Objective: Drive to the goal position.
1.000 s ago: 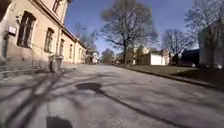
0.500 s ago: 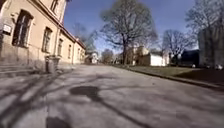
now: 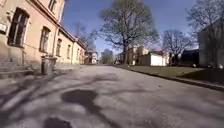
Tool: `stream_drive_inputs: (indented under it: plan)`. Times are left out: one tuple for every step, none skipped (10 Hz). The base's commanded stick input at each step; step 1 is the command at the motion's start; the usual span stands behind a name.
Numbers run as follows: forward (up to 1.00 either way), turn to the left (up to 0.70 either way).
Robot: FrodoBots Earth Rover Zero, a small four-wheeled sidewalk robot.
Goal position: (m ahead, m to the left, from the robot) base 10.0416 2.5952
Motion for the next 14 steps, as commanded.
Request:
stream_drive_inputs:
  plan:
    - [0.85, 0.00]
    - [0.85, 0.00]
    - [0.85, 0.00]
    - [0.85, 0.00]
    - [0.85, 0.00]
    - [0.85, 0.00]
    - [0.85, 0.00]
    - [0.85, 0.00]
    - [0.85, 0.00]
    - [0.85, 0.00]
    - [0.85, 0.00]
    - [0.85, 0.00]
    - [0.85, 0.24]
    - [0.85, 0.32]
